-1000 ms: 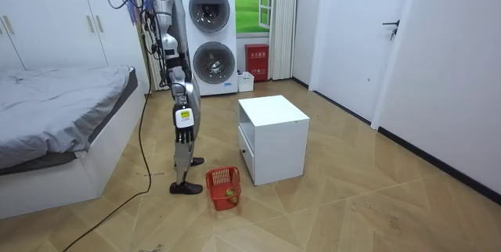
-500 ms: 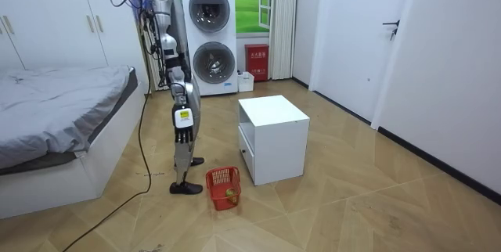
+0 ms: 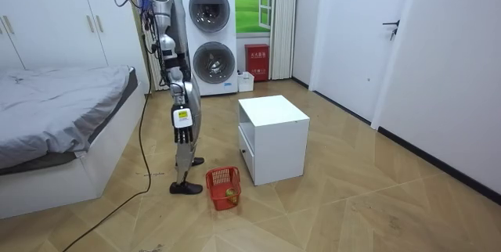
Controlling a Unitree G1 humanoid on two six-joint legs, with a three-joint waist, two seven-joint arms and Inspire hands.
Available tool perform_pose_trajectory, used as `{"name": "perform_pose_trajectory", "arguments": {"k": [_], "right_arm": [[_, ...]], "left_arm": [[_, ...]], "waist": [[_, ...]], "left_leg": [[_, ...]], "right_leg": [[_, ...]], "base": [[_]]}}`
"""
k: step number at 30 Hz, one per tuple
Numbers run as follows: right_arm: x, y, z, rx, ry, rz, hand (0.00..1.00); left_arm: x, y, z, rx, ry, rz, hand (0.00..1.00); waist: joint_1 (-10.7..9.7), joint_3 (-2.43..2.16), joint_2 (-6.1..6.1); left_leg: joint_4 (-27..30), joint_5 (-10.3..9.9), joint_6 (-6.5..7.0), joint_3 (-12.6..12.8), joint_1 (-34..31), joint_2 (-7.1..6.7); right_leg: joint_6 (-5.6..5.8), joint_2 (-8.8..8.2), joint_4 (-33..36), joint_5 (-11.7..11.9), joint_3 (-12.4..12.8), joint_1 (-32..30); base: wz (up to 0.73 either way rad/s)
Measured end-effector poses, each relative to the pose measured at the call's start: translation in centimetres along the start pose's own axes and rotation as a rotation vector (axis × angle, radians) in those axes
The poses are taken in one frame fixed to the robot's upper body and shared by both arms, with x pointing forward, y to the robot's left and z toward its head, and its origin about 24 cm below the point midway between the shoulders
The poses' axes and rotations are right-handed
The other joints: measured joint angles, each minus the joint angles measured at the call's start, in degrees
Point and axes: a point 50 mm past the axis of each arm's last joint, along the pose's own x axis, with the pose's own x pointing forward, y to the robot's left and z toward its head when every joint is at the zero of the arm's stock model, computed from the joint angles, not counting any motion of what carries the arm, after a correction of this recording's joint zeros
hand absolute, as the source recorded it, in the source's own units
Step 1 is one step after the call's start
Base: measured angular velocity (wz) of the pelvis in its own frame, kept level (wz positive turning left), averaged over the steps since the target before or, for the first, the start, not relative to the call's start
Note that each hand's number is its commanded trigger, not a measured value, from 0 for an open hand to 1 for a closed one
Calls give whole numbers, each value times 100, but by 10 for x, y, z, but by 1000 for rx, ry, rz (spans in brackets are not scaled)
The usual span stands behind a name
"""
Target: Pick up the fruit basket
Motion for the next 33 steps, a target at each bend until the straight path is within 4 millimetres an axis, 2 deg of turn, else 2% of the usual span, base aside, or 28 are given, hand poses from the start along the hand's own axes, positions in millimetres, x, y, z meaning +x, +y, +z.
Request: {"name": "perform_pose_trajectory", "arguments": {"k": [1,2,3,4,5,6,7,8,9,10,11,13,14,15,16,17,18,19,20,21,22,23,24,26,27,29,31,33], "right_arm": [[0,-2,2,11,-7,-10,0],[0,-6,8,16,-25,-22,0],[-1,-8,14,21,-42,-30,0],[-1,-13,20,40,-66,-45,0],[-1,-12,16,73,-56,-47,0],[-1,-11,12,89,-42,-47,0],[-1,-14,10,121,-33,-58,0],[-1,-21,20,138,-61,-89,0],[-2,-25,29,151,-86,-110,0],[-5,-36,49,183,-149,-147,0],[-6,-40,56,202,-171,-163,0],[-12,-48,88,289,-277,-182,0],[-15,-50,100,327,-310,-174,0],[-16,-52,104,346,-322,-172,0],[-19,-56,112,384,-343,-177,0],[-21,-57,118,417,-350,-174,0],[-21,-56,119,433,-351,-171,0],[-22,-57,121,462,-356,-168,0],[-22,-58,121,497,-354,-170,0],[-22,-58,121,509,-351,-172,0],[-22,-60,120,524,-351,-180,0],[-22,-63,120,539,-359,-194,0],[-23,-66,121,545,-365,-203,0],[-27,-74,127,604,-409,-241,0],[-29,-76,129,619,-421,-248,0],[-36,-83,141,667,-495,-268,0],[-43,-89,154,678,-557,-281,0],[-51,-94,166,687,-611,-289,0]], "left_arm": [[0,1,-2,-18,3,4,0],[0,3,-4,-41,6,8,0],[0,4,-4,-53,6,12,0],[0,7,-2,-64,-4,23,0],[1,11,-1,-82,-7,35,0],[1,14,-1,-79,-8,41,0],[0,18,-1,-79,-13,52,0],[0,21,2,-86,-29,62,0],[0,22,3,-93,-31,63,0],[0,24,7,-108,-43,71,0],[0,26,11,-120,-50,78,0],[0,36,26,-158,-84,122,0],[-1,45,40,-174,-124,158,0],[-2,49,49,-185,-148,173,0],[-3,54,63,-212,-192,197,0],[-5,58,74,-231,-229,217,0],[-6,59,78,-238,-243,226,0],[-6,60,79,-251,-246,233,0],[-6,62,78,-261,-234,238,0],[-6,64,80,-264,-237,243,0],[-6,66,78,-279,-234,253,0],[-6,67,75,-279,-230,266,0],[-5,67,72,-276,-226,271,0],[-4,66,62,-282,-200,305,0],[-4,67,61,-280,-197,317,0],[-6,73,62,-299,-217,366,0],[-7,76,62,-318,-229,401,0],[-8,77,63,-336,-242,420,0]], "waist": [[4,-9,6],[-4,-24,11],[-25,-29,4],[-90,-31,57],[-121,-4,-20],[-117,-13,-27],[-7,-66,-173],[158,-87,-231],[222,-94,-247],[265,-96,-267],[269,-74,-259],[287,-36,-294],[251,-7,-372],[258,-2,-375],[290,10,-357],[318,12,-354],[321,29,-395],[358,25,-392],[363,32,-394],[358,52,-434],[340,72,-460],[321,72,-475],[313,73,-481],[305,79,-551],[285,79,-575],[251,90,-580],[203,108,-586],[94,123,-621]], "left_leg": [[13,4,68,131,-66,-40],[15,23,137,244,-230,-77],[29,39,181,284,-342,-97],[154,43,295,375,-571,-65],[384,-14,382,452,-739,-102],[444,-33,412,515,-792,-140],[590,-71,475,641,-964,-195],[763,-94,512,781,-1202,-198],[875,-107,532,861,-1377,-163],[1135,-109,537,877,-1722,-104],[1281,-111,540,884,-1925,-76],[1885,-109,548,883,-2790,-12],[2279,-117,558,875,-3253,-17],[2508,-123,560,834,-3515,-8],[2952,-138,560,753,-4028,28],[3327,-161,525,683,-4422,80],[3495,-177,502,643,-4594,81],[3839,-248,457,580,-4927,96],[4235,-365,467,558,-5234,90],[4443,-431,464,555,-5385,72],[4898,-576,498,530,-5677,68],[5364,-753,541,535,-5966,65],[5589,-843,557,546,-6091,61],[6414,-1217,551,698,-6505,-11],[6595,-1276,579,746,-6590,-56],[7284,-1554,647,919,-6912,-75],[7656,-1700,647,1025,-7086,-70],[7859,-1741,626,1145,-7172,-79]], "right_leg": [[24,-67,114,14,95,-159],[113,-126,170,73,97,-325],[139,-159,148,89,87,-408],[125,-270,500,20,36,-639],[75,-430,1594,-221,-45,-812],[70,-517,2064,-287,-51,-821],[33,-638,2862,-249,77,-807],[-27,-665,3300,-111,184,-732],[-61,-658,3393,10,223,-677],[-103,-643,3281,212,222,-508],[-98,-641,3139,283,222,-384],[12,-656,2678,328,260,-18],[106,-609,2470,179,341,86],[201,-559,2377,-252,395,79],[255,-496,2410,-940,394,-48],[210,-447,2604,-1477,371,-242],[191,-435,2745,-1698,377,-347],[187,-425,3193,-2077,382,-601],[185,-491,3834,-2416,390,-892],[180,-542,4186,-2549,388,-1036],[197,-625,4971,-2672,387,-1337],[205,-745,5770,-2676,401,-1649],[211,-806,6116,-2680,415,-1776],[220,-985,7409,-2677,713,-2181],[219,-1037,7697,-2677,763,-2250],[216,-1167,8643,-2675,909,-2378],[216,-1200,9162,-2673,1007,-2420],[201,-1292,9500,-2666,1018,-2403]], "base": [[-43],[-43],[-18],[23],[42],[44],[-4],[-34],[-55],[-32],[-15],[12],[30],[45],[36],[28],[13],[18],[22],[28],[27],[24],[16],[18],[39],[49],[41],[42]]}}
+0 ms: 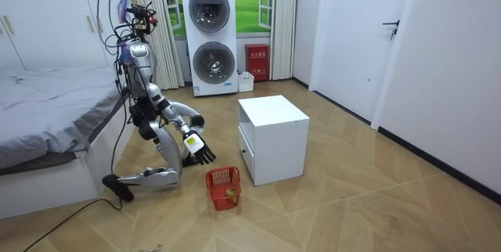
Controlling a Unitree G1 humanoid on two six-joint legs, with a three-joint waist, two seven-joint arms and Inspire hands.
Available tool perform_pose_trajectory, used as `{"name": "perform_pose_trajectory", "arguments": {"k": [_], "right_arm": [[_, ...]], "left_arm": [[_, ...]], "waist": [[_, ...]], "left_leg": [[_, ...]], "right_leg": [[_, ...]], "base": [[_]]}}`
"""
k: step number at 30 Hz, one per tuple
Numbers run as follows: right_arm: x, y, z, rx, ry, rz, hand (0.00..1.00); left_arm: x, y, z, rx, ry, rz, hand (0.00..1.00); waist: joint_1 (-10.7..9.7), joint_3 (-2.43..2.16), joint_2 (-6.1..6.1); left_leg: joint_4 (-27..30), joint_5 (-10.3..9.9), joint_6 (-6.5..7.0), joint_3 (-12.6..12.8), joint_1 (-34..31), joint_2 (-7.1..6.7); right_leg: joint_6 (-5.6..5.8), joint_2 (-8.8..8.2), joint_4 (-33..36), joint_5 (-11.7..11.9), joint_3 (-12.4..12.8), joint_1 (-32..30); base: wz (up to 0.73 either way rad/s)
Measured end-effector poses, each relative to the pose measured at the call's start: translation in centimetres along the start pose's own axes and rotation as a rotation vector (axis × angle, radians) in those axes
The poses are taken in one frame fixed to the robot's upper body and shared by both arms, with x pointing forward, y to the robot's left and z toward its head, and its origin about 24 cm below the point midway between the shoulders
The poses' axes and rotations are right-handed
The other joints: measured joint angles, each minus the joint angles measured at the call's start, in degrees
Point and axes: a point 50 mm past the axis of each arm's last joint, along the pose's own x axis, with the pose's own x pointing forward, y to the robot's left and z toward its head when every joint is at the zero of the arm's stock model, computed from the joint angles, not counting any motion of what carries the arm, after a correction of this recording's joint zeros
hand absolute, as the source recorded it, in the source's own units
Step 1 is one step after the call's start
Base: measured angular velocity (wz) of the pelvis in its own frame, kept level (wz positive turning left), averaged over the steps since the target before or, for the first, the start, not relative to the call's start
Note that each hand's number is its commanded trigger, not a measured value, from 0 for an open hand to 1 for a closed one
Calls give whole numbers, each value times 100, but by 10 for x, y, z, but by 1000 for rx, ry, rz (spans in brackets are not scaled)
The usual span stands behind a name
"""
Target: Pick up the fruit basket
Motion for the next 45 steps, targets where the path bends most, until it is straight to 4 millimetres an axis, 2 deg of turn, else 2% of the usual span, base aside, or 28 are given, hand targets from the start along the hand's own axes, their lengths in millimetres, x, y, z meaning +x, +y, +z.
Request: {"name": "perform_pose_trajectory", "arguments": {"k": [2,3,4,7,8,11,13,15,16,17,18,19,21,23,29,31,33,35,38,40,45], "right_arm": [[1,4,14,19,-44,5,0],[1,5,16,21,-51,6,0],[0,5,19,24,-67,3,0],[0,4,30,36,-110,-24,0],[0,3,33,38,-124,-35,0],[0,1,38,39,-145,-43,0],[1,-6,42,35,-157,-56,0],[2,-12,46,32,-171,-69,0],[2,-14,51,31,-192,-75,0],[3,-20,59,21,-227,-84,0],[3,-20,63,17,-241,-85,0],[3,-18,69,22,-259,-79,0],[3,-20,76,22,-285,-84,0],[4,-24,85,6,-306,-99,0],[6,-34,95,-27,-325,-118,0],[6,-35,96,-46,-328,-119,0],[7,-38,95,-55,-322,-127,0],[9,-43,90,-72,-296,-135,0],[9,-37,93,-92,-302,-103,0],[9,-34,95,-105,-309,-85,0],[8,-29,107,-99,-341,-73,0]], "left_arm": [[0,2,-3,-10,3,8,0],[0,3,-5,-7,6,10,0],[-1,5,-11,4,14,12,0],[-3,6,-22,34,31,9,0],[-4,5,-26,51,37,2,0],[-6,5,-34,82,52,-9,0],[-8,7,-44,102,70,-16,0],[-9,7,-48,113,78,-30,0],[-10,7,-50,119,84,-43,0],[-10,1,-48,130,80,-72,0],[-12,-3,-49,131,79,-90,0],[-12,-5,-49,136,81,-113,0],[-12,-7,-48,137,79,-135,0],[-11,-7,-44,152,72,-140,0],[-11,-12,-39,224,45,-188,0],[-11,-14,-40,238,43,-195,0],[-12,-16,-39,250,34,-204,0],[-12,-18,-38,255,31,-219,0],[-12,-18,-39,256,34,-226,0],[-13,-18,-39,256,33,-227,0],[-14,-20,-41,261,38,-251,0]], "waist": [[-90,42,-84],[-103,38,-117],[-112,27,-202],[-187,35,-367],[-226,18,-415],[-287,-9,-447],[-323,-12,-452],[-406,-18,-479],[-452,-16,-503],[-445,66,-436],[-429,76,-398],[-433,70,-397],[-452,68,-397],[-440,42,-347],[-419,50,-269],[-390,76,-230],[-282,107,-174],[-158,96,-37],[-68,95,75],[-58,116,94],[-6,116,93]], "left_leg": [[121,0,-47,35,-24,-101],[146,8,-71,34,-24,-129],[173,2,-62,35,-23,-166],[265,-2,-54,24,-33,-144],[310,-1,-55,15,-34,-139],[405,12,-71,-29,-29,-116],[558,26,-160,-108,-31,-125],[663,19,-213,-107,-79,-129],[785,-27,-280,-93,-122,-137],[940,-88,-388,-213,-208,-117],[939,-83,-455,-276,-252,-130],[885,-38,-540,-322,-291,-179],[831,-16,-596,-377,-375,-258],[815,0,-680,-406,-382,-262],[820,-16,-692,-405,-377,-263],[821,-17,-690,-401,-396,-245],[825,-8,-705,-391,-431,-216],[826,9,-723,-367,-509,-185],[804,25,-704,-265,-638,-110],[773,46,-707,-234,-682,-112],[730,56,-726,-199,-702,-120]], "right_leg": [[-5,-79,247,6,2,79],[-8,-79,298,8,13,93],[-15,-68,394,16,52,97],[-37,-64,622,44,89,95],[-37,-61,710,43,110,95],[-38,-39,861,43,135,109],[-56,32,1008,34,140,198],[-139,46,1140,-7,133,249],[-248,42,1276,-64,131,310],[-313,158,1397,-78,121,341],[-318,227,1397,-98,155,295],[-317,228,1419,-98,227,201],[-317,232,1428,-98,262,103],[-307,239,1443,-103,325,30],[-288,227,1498,-117,339,-10],[-279,231,1532,-121,360,-53],[-281,246,1576,-131,432,-137],[-266,252,1598,-146,492,-256],[-238,234,1670,-162,631,-511],[-232,209,1677,-165,679,-588],[-232,188,1686,-165,707,-623]], "base": [[30],[12],[0],[1],[0],[-9],[-5],[12],[4],[-6],[-20],[-18],[-9],[-7],[0],[-6],[-10],[-7],[-10],[0],[0]]}}
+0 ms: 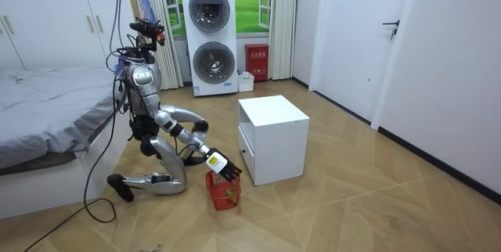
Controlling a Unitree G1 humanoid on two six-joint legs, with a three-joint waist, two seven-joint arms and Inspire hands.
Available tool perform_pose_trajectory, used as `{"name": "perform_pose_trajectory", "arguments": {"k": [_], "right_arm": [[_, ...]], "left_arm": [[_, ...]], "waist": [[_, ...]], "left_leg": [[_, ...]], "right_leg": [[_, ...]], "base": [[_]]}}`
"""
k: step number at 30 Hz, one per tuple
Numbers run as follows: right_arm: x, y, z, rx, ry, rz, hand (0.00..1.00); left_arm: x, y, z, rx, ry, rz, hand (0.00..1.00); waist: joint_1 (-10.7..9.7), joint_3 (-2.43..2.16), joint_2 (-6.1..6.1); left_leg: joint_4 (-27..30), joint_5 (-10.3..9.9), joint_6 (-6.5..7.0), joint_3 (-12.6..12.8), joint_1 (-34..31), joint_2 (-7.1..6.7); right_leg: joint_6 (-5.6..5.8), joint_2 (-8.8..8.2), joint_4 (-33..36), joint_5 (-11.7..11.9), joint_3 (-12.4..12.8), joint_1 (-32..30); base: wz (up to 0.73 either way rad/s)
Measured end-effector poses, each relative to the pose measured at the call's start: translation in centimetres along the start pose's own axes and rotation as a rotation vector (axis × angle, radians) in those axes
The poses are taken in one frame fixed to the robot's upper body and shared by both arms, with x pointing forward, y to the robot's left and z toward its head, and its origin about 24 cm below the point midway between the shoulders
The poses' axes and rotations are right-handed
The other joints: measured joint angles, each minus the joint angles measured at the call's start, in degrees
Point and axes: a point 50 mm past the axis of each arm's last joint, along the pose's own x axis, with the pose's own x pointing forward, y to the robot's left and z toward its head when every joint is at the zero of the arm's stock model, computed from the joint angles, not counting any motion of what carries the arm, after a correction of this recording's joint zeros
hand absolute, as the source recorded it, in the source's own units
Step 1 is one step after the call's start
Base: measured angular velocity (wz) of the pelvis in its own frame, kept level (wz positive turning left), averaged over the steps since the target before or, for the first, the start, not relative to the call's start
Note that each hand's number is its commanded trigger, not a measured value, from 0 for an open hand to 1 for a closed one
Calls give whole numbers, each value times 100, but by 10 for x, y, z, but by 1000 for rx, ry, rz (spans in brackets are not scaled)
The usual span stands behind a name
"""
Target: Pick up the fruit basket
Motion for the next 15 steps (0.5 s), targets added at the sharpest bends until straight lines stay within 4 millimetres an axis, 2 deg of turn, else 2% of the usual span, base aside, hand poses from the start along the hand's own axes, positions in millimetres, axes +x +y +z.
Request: {"name": "perform_pose_trajectory", "arguments": {"k": [15], "right_arm": [[0,7,13,8,-57,26,0]], "left_arm": [[-2,-6,-6,31,4,-18,0]], "waist": [[75,4,19]], "left_leg": [[6,21,40,19,-21,8]], "right_leg": [[-1,-48,7,-1,-58,-14]], "base": [[0]]}}
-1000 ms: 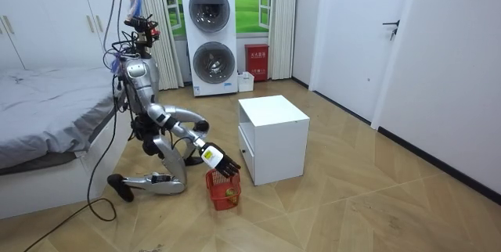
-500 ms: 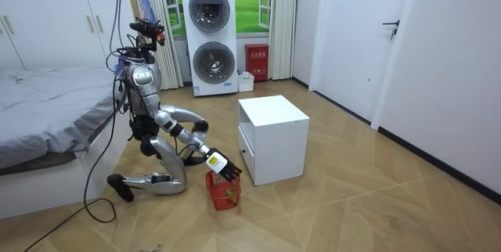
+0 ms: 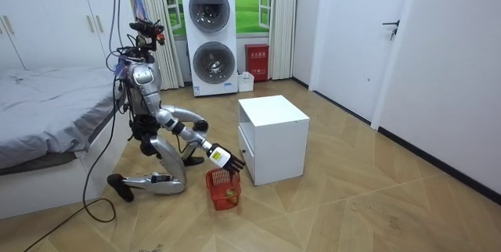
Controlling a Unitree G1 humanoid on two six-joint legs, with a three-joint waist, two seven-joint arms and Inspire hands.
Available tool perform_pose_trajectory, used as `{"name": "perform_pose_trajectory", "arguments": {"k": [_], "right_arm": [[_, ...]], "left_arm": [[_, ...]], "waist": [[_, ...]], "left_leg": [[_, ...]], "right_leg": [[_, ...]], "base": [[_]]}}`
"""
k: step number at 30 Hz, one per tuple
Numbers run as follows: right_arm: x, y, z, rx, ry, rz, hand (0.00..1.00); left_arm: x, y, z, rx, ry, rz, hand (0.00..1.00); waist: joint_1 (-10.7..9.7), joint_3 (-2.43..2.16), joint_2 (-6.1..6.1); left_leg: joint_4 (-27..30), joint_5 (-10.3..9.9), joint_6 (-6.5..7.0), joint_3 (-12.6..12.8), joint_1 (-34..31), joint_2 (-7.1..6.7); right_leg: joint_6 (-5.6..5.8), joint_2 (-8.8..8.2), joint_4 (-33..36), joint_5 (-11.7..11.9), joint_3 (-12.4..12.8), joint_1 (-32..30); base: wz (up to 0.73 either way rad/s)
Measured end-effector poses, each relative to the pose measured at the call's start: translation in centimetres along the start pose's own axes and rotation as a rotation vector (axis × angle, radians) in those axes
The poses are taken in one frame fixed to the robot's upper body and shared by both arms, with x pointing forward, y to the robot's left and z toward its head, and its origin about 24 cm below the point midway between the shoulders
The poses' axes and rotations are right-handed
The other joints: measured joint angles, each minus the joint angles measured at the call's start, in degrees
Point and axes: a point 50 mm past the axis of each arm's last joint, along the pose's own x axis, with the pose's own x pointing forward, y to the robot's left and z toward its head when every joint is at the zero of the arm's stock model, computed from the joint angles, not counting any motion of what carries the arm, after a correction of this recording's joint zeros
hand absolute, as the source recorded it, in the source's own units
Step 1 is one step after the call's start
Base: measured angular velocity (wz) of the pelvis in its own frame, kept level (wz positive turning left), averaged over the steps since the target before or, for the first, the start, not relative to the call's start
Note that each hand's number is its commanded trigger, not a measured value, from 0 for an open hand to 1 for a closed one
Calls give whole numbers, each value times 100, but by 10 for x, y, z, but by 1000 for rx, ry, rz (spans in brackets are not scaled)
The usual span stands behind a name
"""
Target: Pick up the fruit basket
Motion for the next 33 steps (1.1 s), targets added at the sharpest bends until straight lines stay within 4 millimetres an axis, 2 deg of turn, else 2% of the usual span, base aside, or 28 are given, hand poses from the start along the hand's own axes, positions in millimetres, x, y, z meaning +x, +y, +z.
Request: {"name": "perform_pose_trajectory", "arguments": {"k": [9,13,17,21,26,29,33], "right_arm": [[-1,6,-1,-14,0,52,0],[-3,4,-17,-41,66,59,0],[-7,1,-35,-66,133,65,0],[-9,2,-43,-83,164,86,0],[-17,-2,-67,-79,262,99,0],[-18,-1,-69,-59,278,103,0],[-18,0,-69,-44,281,109,0]], "left_arm": [[0,-1,2,-22,-2,-2,0],[0,-8,4,-11,-7,-23,0],[-1,-10,3,-7,1,-31,0],[-1,-11,4,-6,-1,-54,0],[0,-11,7,-3,-5,-66,0],[0,-11,9,-3,-10,-64,0],[1,-10,13,-3,-20,-63,0]], "waist": [[112,-8,107],[160,-13,163],[153,-13,165],[158,-14,168],[308,-5,225],[323,3,278],[395,6,287]], "left_leg": [[-2,12,20,5,-35,-13],[-4,24,33,2,-39,-39],[-8,29,27,1,-44,-37],[-9,30,26,-7,-44,-33],[-7,45,-3,-53,-62,-29],[-11,52,-17,-64,-81,-25],[-17,61,-32,-67,-123,-13]], "right_leg": [[-3,-25,-2,-2,-49,2],[-3,-36,-6,-2,-85,5],[-1,-31,-6,-3,-98,1],[24,-32,-6,-16,-123,3],[24,19,-5,-17,-154,-1],[24,37,-1,-17,-168,-17],[25,43,14,-19,-167,-79]], "base": [[0],[3],[0],[0],[0],[0],[0]]}}
